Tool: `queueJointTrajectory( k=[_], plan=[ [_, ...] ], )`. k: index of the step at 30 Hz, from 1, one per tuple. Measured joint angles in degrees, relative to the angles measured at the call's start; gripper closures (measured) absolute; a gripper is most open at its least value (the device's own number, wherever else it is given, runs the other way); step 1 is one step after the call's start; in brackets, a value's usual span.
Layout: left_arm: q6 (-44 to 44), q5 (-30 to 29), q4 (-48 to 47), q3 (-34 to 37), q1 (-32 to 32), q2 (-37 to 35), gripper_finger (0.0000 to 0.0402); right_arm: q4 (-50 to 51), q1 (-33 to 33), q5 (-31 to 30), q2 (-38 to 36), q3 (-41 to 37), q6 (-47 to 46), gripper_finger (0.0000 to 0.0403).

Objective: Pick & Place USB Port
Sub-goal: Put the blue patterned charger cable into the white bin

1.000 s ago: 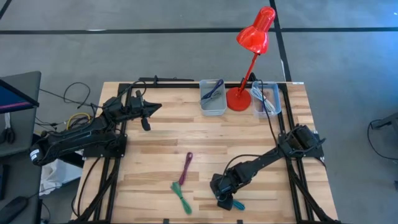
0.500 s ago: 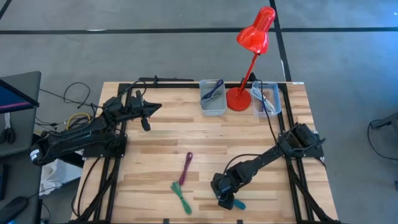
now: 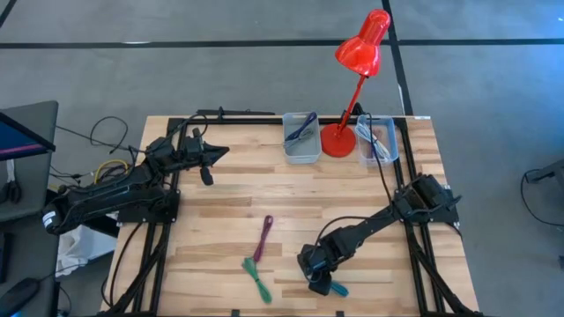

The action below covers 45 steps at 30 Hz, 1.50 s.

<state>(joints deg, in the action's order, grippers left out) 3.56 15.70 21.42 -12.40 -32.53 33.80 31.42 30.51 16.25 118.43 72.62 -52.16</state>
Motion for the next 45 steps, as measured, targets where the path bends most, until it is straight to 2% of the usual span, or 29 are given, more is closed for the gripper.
queueJointTrajectory(
  k=[4,9,11,17,28,35,45],
  plan=[
    [0.02,-0.01,0.0,0.0,-0.01,0.0,0.039,0.14,-0.01,-0.51,-0.17,-0.18,0.95,0.0253],
    [0.02,0.0,0.0,0.0,-0.02,0.0,0.039,0.31,-0.34,-1.26,-0.27,-0.31,4.05,0.0365],
    [0.02,0.0,-0.01,0.0,-0.02,0.0,0.039,-0.76,-0.33,-1.06,-0.33,-0.29,5.69,0.0387],
    [0.02,0.0,0.02,0.0,0.0,0.0,0.039,-0.07,-1.15,-0.66,-3.19,-0.34,6.46,0.0394],
    [0.02,-0.02,0.02,0.0,-0.02,0.0,0.039,7.82,-5.48,-13.47,-13.84,-0.52,12.04,0.0398],
    [0.02,0.0,0.04,0.0,0.0,0.0,0.039,11.06,-9.51,-18.52,-18.98,-0.46,19.05,0.04],
    [0.02,-0.02,0.04,0.0,0.0,0.0,0.039,12.05,-18.54,-24.11,-24.35,-0.35,31.61,0.04]
  ],
)
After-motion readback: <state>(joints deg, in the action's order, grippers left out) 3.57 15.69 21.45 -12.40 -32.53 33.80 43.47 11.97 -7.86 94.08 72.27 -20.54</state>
